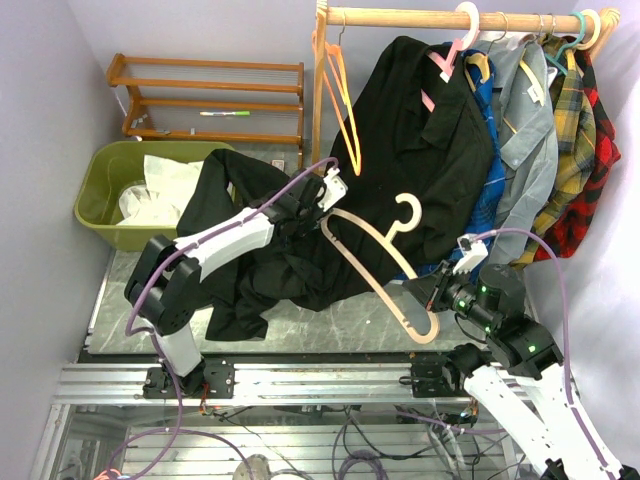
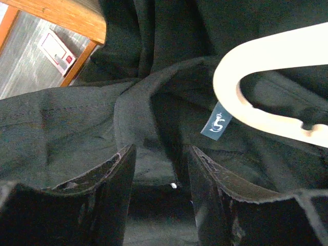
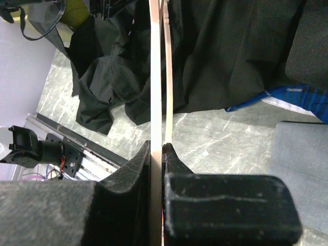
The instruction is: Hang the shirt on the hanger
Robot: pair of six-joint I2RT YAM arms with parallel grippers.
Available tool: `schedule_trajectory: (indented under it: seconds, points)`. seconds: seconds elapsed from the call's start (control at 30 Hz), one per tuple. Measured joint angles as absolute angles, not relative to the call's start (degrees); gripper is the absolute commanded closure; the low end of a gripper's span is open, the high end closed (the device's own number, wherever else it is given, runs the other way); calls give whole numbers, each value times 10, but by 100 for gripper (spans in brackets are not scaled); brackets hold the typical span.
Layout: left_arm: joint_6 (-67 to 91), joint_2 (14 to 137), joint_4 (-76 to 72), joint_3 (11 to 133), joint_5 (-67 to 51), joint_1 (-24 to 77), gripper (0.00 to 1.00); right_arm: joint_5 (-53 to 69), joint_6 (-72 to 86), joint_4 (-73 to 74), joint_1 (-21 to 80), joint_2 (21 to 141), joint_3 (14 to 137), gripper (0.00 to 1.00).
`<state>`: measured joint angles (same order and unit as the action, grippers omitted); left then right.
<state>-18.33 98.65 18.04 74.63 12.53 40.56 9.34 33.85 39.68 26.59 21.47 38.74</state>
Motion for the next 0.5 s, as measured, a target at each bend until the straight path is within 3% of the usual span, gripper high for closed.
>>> schedule_trajectory:
  seconds: [0.1,0.27,0.5]
  points:
    - [-189,996,167,742,141,406,58,94,338,397,266,215,387,100]
    - [-196,1004,148,742,163,406,90,93,338,396,266,218,387,100]
    - [-204,1004,145,746,185,406,93,119,340,346,266,223,378,100]
